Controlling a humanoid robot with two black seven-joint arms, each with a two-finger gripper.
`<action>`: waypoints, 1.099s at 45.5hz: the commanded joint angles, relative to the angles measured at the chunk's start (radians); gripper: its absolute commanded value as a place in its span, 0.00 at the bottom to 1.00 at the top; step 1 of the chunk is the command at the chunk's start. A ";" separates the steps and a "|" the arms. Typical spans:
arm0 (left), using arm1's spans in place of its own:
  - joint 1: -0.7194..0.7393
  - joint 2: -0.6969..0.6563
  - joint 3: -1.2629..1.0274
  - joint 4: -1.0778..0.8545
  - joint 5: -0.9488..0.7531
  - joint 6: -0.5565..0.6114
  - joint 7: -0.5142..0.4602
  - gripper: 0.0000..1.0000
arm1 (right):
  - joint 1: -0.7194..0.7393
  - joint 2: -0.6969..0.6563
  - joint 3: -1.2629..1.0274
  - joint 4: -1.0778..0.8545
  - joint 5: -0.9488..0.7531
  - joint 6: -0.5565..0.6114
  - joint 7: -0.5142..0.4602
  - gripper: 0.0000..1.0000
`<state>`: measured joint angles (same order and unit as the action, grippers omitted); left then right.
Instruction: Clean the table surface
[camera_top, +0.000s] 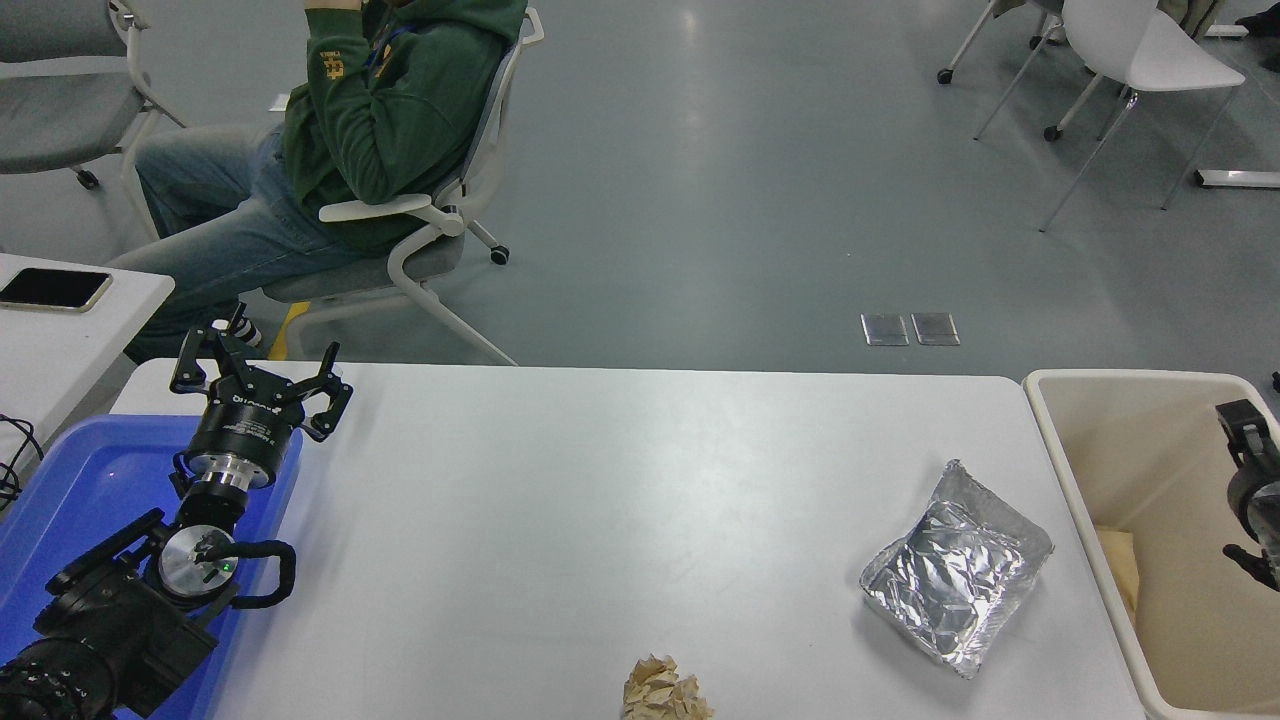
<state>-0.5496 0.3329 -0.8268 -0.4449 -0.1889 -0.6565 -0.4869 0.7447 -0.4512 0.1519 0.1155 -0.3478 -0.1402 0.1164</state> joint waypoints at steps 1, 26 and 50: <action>0.000 0.000 0.000 0.000 0.000 0.000 -0.001 1.00 | 0.024 -0.020 0.002 0.010 0.006 0.005 0.002 1.00; 0.000 0.000 0.000 0.000 0.000 0.000 -0.001 1.00 | 0.050 -0.256 0.138 0.559 0.122 0.005 0.037 1.00; 0.000 0.000 0.000 -0.002 0.000 0.000 0.001 1.00 | 0.024 -0.212 0.225 0.905 0.130 0.002 0.198 1.00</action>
<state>-0.5491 0.3329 -0.8268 -0.4449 -0.1885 -0.6565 -0.4873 0.7864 -0.6929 0.3401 0.8776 -0.2277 -0.1354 0.2453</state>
